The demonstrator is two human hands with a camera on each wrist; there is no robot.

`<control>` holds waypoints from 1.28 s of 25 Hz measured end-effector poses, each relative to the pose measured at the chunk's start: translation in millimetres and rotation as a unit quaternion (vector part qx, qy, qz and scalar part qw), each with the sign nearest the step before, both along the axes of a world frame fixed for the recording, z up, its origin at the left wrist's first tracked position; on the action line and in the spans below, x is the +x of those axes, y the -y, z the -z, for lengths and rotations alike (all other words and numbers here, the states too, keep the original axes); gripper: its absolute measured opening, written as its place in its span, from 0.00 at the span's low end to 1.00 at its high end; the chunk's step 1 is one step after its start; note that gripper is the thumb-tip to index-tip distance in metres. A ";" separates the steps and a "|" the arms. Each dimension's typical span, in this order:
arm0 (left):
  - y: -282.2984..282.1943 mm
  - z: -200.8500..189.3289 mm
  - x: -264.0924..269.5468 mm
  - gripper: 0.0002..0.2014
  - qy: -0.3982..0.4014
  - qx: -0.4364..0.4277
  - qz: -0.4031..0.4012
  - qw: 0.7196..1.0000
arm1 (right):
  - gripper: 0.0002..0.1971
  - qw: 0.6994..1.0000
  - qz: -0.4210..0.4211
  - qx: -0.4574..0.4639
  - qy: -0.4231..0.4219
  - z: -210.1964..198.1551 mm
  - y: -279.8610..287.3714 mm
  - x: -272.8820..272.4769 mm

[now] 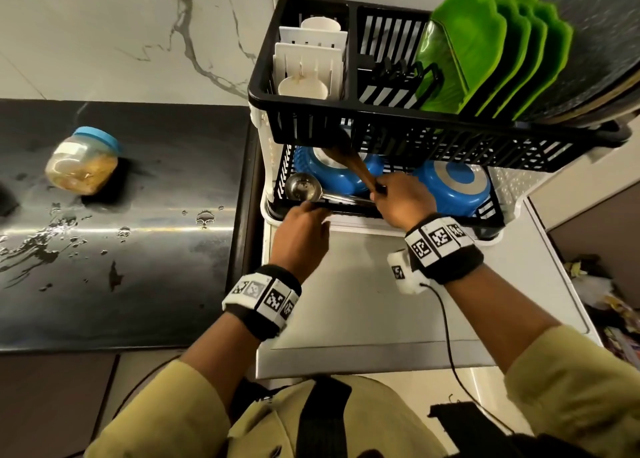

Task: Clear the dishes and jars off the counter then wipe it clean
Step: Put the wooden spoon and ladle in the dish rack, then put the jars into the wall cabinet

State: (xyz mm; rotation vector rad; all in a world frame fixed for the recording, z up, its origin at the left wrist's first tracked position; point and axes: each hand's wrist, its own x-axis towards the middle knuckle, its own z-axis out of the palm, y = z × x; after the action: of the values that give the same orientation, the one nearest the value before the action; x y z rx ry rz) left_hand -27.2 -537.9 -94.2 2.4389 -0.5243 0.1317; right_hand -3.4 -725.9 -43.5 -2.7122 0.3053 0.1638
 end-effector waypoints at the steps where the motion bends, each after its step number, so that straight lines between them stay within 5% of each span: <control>1: -3.2 0.0 10.8 0.12 0.016 0.029 -0.010 0.999 | 0.11 0.999 -0.010 -0.034 0.006 -3.1 2.4 8.5; 8: -14.0 5.9 48.5 0.08 0.004 0.155 -0.038 0.987 | 0.13 0.977 -0.101 -0.186 -0.017 18.0 -7.4 44.3; 14: -12.7 10.4 55.2 0.07 -0.006 0.178 -0.034 0.984 | 0.12 0.977 -0.118 -0.168 -0.051 35.9 -17.0 38.8; 20: -25.8 19.9 47.1 0.09 -0.007 0.133 -0.042 0.990 | 0.11 0.990 -0.077 -0.098 0.067 46.6 -39.2 13.9; 25: -88.9 24.1 27.9 0.08 -0.026 0.072 -0.118 0.990 | 0.09 0.993 -0.080 -0.001 0.088 54.1 -114.2 -8.1; 32: -243.2 9.5 -14.2 0.08 -0.026 0.015 -0.280 0.960 | 0.10 0.978 -0.193 0.000 0.073 46.9 -283.9 -3.6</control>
State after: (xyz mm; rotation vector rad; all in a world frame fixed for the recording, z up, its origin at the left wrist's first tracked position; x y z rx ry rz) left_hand -41.3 -294.7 -103.7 2.5477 0.2020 0.2932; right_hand -7.0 -442.0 -90.4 -2.7351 -0.2669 0.0708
